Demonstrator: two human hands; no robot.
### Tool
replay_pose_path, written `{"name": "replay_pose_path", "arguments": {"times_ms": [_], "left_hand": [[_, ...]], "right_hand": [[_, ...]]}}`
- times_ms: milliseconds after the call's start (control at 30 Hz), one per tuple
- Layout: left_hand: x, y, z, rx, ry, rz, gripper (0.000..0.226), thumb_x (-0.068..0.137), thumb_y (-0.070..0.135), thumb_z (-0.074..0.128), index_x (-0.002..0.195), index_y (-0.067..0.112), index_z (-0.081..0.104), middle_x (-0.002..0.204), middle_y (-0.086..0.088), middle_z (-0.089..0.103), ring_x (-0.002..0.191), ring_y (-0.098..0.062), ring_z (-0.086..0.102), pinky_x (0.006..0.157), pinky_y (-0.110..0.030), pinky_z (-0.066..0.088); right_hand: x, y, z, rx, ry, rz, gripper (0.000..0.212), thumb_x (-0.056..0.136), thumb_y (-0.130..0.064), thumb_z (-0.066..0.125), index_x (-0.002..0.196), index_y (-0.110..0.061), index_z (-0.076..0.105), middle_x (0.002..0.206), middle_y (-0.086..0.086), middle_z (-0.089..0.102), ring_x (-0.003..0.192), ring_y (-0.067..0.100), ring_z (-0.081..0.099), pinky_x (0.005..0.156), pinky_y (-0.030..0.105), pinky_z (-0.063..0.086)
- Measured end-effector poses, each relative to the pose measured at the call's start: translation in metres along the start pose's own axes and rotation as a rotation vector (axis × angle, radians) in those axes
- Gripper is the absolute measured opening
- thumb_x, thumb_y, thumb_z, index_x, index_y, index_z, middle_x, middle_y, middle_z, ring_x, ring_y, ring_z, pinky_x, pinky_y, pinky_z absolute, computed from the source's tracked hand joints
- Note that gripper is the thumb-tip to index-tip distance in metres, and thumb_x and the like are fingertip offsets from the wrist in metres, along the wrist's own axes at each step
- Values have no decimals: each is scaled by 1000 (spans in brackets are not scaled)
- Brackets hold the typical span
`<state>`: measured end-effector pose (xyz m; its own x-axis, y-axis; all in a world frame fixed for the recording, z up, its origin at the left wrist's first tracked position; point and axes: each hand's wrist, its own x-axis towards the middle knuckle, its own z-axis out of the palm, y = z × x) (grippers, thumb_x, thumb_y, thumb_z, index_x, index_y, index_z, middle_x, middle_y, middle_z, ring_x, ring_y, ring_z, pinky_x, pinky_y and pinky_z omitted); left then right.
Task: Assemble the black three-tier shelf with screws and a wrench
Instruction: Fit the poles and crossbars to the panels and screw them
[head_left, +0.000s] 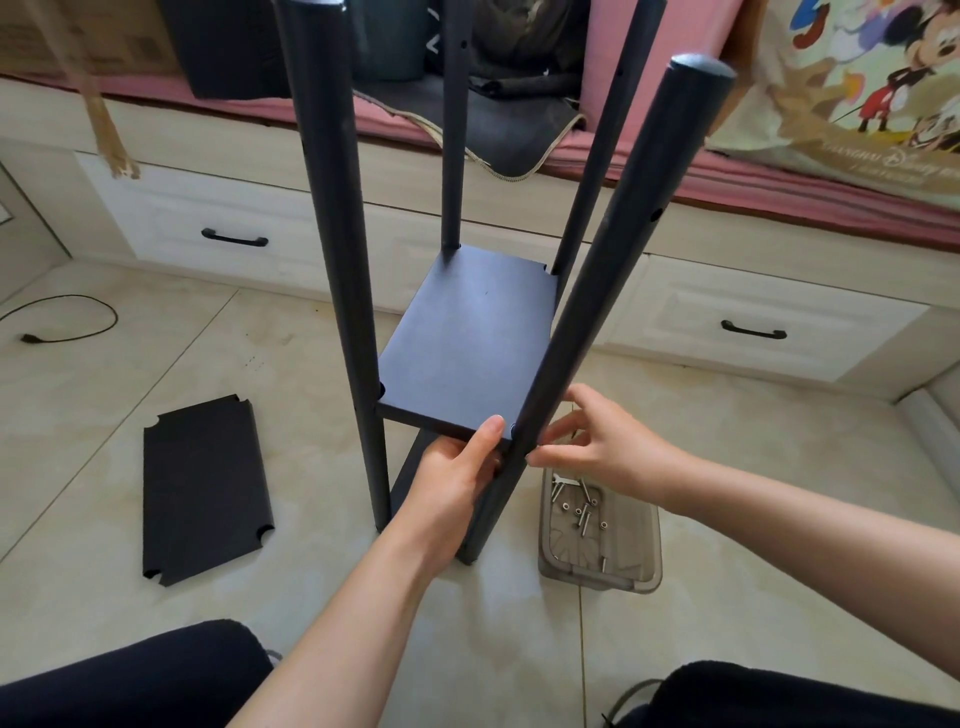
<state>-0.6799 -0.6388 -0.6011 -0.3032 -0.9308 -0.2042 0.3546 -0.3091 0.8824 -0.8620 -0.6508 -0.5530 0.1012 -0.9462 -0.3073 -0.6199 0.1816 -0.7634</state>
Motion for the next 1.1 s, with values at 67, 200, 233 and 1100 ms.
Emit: {"name": "replay_pose_path", "arguments": {"times_ms": [67,200,233,1100], "left_hand": [[-4,1,-6,-1,-18,3,39,89,37,69,121,15,67,119,-8,74,114,-23,69,88,-22,55],[-12,2,-15,123,-58,26,42,83,8,79,123,12,64,115,-5,75,109,-20,71,87,-22,56],[-13,3,-15,153,-33,32,42,81,6,81,119,15,65,111,-2,77,105,-18,73,82,-19,56],[-38,9,1,1294,684,518,63,66,61,77,101,15,51,94,2,53,86,-30,57,72,-47,50]], "right_hand": [[1,-7,1,76,-65,59,69,75,-27,84,135,-22,49,113,-1,70,99,13,70,89,38,57],[3,-19,0,125,-169,48,42,77,-12,82,117,-16,67,106,-3,74,100,12,69,89,29,56],[3,-20,1,138,-167,48,43,76,-11,83,116,-15,68,105,-2,75,98,12,70,88,29,57],[63,-23,44,1164,90,124,43,90,-1,60,130,0,44,89,12,69,66,22,73,52,31,56]]}}
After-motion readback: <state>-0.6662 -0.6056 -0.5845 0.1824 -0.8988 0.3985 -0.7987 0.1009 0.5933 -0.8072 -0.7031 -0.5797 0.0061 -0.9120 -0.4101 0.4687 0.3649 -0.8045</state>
